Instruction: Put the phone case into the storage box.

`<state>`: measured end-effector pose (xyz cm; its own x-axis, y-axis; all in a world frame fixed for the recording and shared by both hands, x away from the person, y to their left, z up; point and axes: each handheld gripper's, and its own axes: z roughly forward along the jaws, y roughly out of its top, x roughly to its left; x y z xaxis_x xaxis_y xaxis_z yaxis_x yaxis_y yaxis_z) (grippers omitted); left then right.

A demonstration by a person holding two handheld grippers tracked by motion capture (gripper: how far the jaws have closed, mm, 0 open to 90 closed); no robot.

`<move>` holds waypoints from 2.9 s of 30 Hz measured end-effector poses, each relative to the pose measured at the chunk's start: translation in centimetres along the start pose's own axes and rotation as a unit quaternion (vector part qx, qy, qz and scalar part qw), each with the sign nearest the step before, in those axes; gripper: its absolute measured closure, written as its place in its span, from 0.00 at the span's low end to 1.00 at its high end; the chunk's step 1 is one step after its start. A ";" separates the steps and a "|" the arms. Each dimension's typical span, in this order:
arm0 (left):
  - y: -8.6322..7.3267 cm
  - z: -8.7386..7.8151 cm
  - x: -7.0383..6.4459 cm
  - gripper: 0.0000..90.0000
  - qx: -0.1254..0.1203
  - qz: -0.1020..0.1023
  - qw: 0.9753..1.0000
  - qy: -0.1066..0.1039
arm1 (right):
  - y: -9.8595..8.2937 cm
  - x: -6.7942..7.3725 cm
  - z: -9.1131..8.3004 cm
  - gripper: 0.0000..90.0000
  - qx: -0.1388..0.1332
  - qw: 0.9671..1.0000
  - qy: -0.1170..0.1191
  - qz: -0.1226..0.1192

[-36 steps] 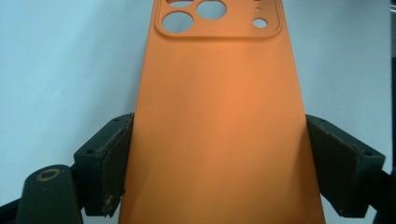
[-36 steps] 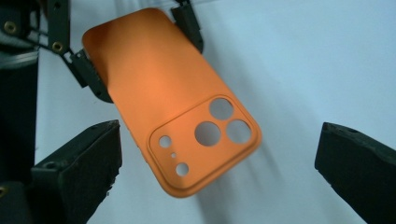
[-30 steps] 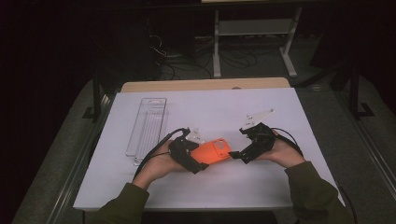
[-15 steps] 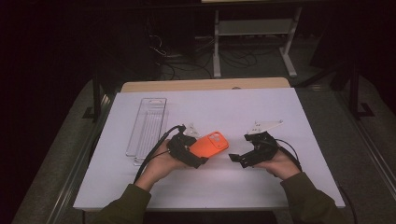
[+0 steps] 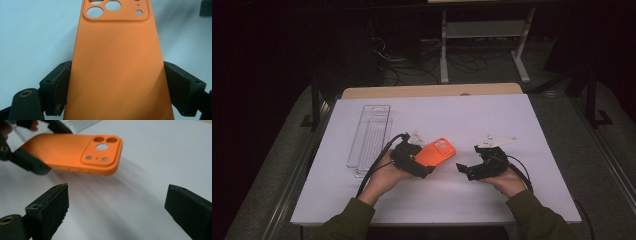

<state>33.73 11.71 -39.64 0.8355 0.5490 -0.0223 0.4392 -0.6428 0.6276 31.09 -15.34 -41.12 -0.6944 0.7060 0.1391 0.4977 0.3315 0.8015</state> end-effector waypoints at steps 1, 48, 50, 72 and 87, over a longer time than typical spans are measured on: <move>0.0 0.0 0.0 0.18 -0.001 -0.002 1.000 -0.001 | 0.0 0.2 0.1 0.04 0.002 1.000 0.000 -0.004; -0.2 -0.2 0.2 0.18 -0.007 -0.011 1.000 -0.005 | -0.8 2.0 1.7 0.01 0.007 0.984 -0.098 -0.151; -0.2 -0.2 0.2 0.18 -0.007 -0.010 1.000 -0.006 | -0.8 2.1 1.7 0.01 0.008 0.983 -0.101 -0.153; -0.1 -0.2 0.2 0.18 -0.004 0.003 1.000 -0.004 | -1.1 2.9 1.7 0.01 0.000 0.956 -0.152 -0.250; -0.1 -0.1 0.0 0.18 -0.006 -0.001 1.000 -0.007 | -1.2 3.4 1.7 0.01 -0.010 0.928 -0.187 -0.322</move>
<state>33.66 11.85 -39.64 0.8396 0.5422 -0.0341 0.4366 -0.6362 0.6361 29.00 -12.27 -42.59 -0.6138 0.5346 -0.5809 0.0297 0.7509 0.6597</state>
